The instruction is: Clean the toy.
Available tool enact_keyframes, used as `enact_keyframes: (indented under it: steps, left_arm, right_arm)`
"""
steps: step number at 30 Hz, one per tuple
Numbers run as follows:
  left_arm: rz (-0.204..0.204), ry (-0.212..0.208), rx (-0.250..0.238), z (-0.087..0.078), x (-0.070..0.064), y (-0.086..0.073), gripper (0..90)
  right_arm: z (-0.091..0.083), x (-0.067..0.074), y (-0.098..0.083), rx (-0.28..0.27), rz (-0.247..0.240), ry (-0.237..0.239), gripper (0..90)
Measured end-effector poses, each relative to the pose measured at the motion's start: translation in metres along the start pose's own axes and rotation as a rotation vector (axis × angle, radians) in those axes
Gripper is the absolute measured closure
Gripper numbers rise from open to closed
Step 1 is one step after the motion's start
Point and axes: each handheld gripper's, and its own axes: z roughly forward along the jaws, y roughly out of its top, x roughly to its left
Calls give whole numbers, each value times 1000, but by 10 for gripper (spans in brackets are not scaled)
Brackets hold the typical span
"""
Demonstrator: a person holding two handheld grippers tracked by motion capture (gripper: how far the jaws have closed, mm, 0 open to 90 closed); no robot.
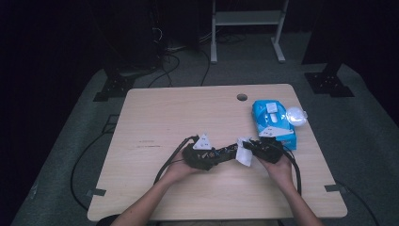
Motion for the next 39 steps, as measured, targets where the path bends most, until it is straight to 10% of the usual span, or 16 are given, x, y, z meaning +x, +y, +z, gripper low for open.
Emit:
enact_keyframes:
  steps: [13, 21, 30, 39]
  left_arm:
    - [77, 11, 56, 12, 1, 18, 566]
    - [85, 38, -6, -19, 6, 17, 659]
    - [69, 40, 22, -33, 14, 7, 659]
    - [70, 30, 129, -9, 15, 37, 477]
  right_arm:
    - [3, -3, -3, -14, 41, 23, 812]
    - [8, 8, 9, -45, 42, 58, 813]
    - [17, 19, 16, -25, 13, 81, 812]
    - [6, -1, 3, -58, 91, 81, 812]
